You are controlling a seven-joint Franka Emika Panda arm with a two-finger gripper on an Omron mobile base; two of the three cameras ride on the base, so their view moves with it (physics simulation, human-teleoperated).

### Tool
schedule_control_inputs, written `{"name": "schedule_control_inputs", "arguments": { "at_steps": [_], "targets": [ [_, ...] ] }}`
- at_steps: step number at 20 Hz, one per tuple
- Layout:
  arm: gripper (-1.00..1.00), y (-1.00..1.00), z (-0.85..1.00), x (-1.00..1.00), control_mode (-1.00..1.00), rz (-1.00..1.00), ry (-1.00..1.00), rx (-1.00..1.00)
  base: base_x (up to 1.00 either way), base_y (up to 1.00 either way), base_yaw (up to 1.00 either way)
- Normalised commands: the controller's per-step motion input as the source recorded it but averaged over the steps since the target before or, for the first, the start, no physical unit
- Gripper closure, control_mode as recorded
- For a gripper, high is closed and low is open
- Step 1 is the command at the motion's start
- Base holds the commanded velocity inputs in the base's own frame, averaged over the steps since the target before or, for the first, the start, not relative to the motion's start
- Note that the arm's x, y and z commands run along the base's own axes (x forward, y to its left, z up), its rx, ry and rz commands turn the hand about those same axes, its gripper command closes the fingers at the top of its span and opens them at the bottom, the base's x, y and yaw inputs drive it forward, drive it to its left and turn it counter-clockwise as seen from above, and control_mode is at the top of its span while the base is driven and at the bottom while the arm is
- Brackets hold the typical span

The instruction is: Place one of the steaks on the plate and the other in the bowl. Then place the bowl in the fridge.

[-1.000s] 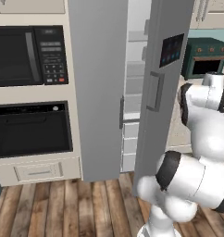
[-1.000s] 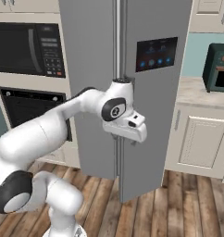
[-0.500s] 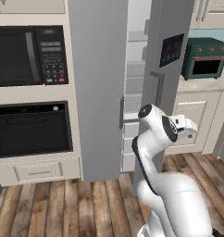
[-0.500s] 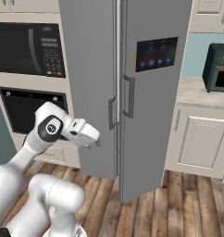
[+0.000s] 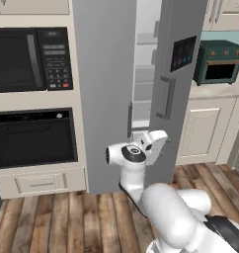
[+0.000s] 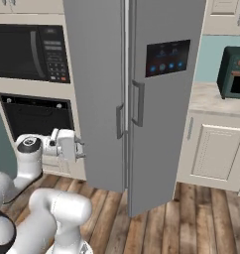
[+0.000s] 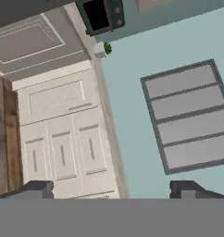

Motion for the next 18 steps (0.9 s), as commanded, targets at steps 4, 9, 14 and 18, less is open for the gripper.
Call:
{"name": "schedule_control_inputs", "arguments": {
  "at_steps": [4,9,14,18],
  "targets": [
    [-1.00,0.22,0.00,0.99,-1.00,0.00,0.44,-0.11,0.00,0.00,0.00],
    [-1.00,0.00,0.11,1.00,-1.00,0.00,0.62,0.00,0.00,0.00,0.00],
    [-1.00,-0.15,0.02,1.00,-1.00,0.03,0.51,0.00,0.00,0.00,0.00],
    [-1.00,-0.30,-0.05,0.92,-1.00,0.16,0.39,0.00,0.00,0.00,0.00]
  ]
}}
